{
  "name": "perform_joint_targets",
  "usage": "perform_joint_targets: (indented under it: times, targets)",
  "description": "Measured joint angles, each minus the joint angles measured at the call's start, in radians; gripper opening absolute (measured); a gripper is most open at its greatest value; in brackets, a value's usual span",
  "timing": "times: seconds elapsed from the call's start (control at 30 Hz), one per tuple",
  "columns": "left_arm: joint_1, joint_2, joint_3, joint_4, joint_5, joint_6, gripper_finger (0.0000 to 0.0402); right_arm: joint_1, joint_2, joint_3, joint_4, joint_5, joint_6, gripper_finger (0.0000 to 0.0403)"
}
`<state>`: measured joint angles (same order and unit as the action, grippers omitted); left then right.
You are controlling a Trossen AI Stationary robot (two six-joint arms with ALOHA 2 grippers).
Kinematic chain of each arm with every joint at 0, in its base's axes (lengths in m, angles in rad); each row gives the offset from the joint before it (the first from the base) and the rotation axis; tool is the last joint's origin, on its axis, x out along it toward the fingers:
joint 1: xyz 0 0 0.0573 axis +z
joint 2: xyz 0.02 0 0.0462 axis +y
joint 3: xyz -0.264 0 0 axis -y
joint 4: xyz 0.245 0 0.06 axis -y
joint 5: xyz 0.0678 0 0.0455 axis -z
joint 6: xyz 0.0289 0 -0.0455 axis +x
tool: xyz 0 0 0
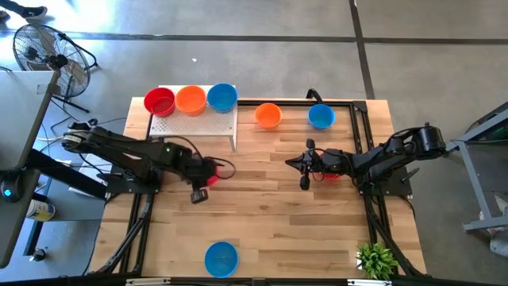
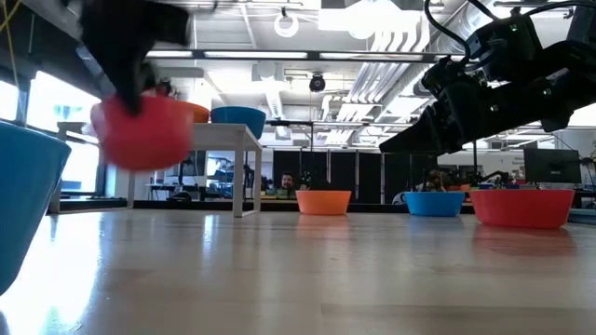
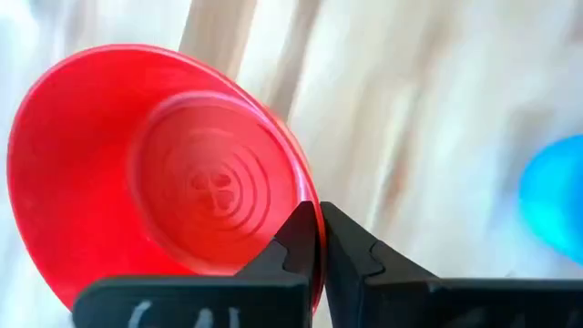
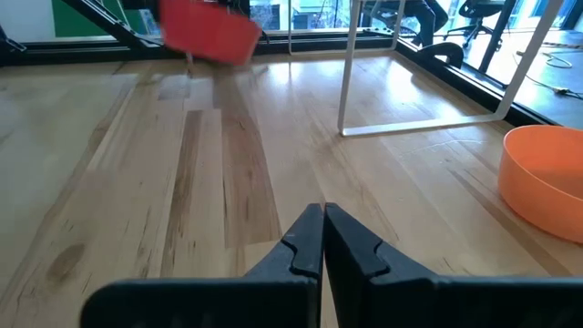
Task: Pick & Place Mini bowls
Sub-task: Stack the red bowl on top of the other red bowls on the shelf
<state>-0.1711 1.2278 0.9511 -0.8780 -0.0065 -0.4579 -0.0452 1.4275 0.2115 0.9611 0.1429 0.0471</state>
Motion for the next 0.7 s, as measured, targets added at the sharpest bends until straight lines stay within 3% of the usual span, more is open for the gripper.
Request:
perform_joint_targets:
  times: [0.13, 0.4, 0.53, 0.7]
  targets:
    - [0.0, 0.0, 0.161, -0.02, -0.056, 0.117, 0.0002, 0.0, 0.0, 0.0, 0.0, 0.0, 0.0, 0.0001]
    - [0.018, 0.0, 0.474, -0.236, -0.362, 0.202, 0.0002, 0.0, 0.0, 0.0, -0.001, 0.0, 0.0, 0.0001]
    - [0.108, 0.0, 0.601, -0.403, -0.456, 0.158, 0.0001, 0.0, 0.0, 0.0, -0.001, 0.0, 0.004, 0.0002]
    - [0.306, 0.0, 0.717, -0.611, -0.502, 0.138, 0.0001, 0.0, 0.0, 0.0, -0.001, 0.0, 0.005, 0.0001]
